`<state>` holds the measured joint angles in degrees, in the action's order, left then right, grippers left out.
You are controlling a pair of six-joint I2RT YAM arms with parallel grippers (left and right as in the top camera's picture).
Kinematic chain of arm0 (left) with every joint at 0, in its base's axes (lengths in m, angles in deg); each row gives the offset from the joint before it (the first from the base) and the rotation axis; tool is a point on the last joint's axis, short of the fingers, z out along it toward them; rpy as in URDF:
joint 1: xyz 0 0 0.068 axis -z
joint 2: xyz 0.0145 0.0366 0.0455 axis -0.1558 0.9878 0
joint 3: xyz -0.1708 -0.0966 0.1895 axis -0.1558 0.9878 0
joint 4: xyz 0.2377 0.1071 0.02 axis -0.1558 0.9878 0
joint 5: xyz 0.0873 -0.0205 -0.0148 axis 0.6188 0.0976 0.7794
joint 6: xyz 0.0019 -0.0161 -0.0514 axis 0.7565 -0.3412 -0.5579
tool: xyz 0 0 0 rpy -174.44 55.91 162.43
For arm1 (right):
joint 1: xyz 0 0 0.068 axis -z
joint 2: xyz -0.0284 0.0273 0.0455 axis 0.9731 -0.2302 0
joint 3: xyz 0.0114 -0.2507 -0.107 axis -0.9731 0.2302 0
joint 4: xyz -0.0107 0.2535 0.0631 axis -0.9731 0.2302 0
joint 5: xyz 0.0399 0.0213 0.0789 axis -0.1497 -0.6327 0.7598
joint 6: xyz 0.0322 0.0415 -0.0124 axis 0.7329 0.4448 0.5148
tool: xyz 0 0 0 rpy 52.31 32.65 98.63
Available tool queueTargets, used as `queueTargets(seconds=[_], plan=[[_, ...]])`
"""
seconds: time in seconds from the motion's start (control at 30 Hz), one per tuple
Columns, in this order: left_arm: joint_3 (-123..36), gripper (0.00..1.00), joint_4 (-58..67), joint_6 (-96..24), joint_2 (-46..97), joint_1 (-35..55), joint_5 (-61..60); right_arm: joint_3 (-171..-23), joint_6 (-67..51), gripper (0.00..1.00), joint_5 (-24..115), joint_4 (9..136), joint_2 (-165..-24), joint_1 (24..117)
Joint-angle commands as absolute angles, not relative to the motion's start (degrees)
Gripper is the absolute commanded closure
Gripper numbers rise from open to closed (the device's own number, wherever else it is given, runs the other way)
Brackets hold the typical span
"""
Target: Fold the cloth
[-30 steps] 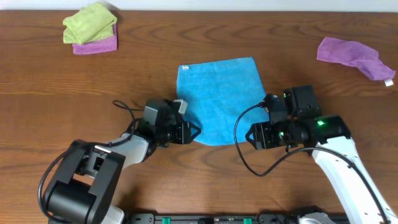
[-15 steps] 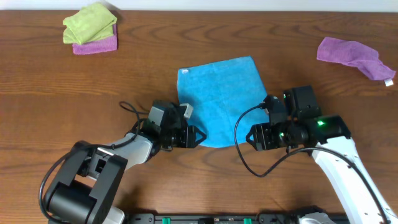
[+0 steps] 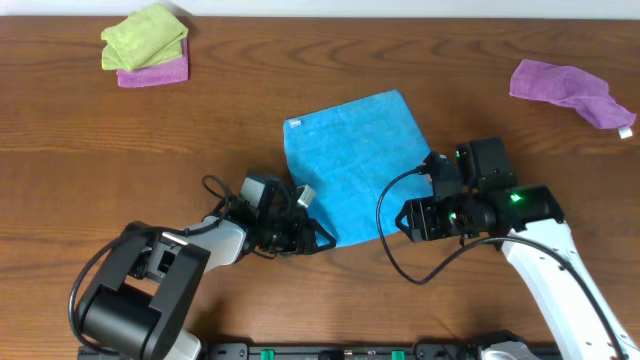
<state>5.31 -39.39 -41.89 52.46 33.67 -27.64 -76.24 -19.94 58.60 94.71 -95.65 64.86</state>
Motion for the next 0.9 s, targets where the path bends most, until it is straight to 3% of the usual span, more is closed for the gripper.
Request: queueTargets(seconds=[0.0,0.3,0.6,0.73,0.87], plan=[[6.2,0.53,-38.6,-42.3,54.1,34.0,-28.4,-76.0,-21.4,0.34,58.2,94.7,-95.2,64.4],[6.0,0.54,-38.6,-42.2,54.1,34.0,-26.2,-76.0,-21.4,0.31,50.7,94.2,-95.2,64.7],[6.0,0.69,-38.4,-42.2,54.1,34.0,-24.8,-76.0,-20.6,0.3,53.9,91.4,-97.8,78.4],[6.0,0.85,-38.3,-42.3,54.1,34.0,-24.1,-76.0,-20.9,0.3,56.7,90.3,-103.3,82.3],[6.0,0.93,-38.3,-42.3,54.1,34.0,-23.3,-76.0,-20.9,0.32,57.8,87.6,-107.8,82.4]])
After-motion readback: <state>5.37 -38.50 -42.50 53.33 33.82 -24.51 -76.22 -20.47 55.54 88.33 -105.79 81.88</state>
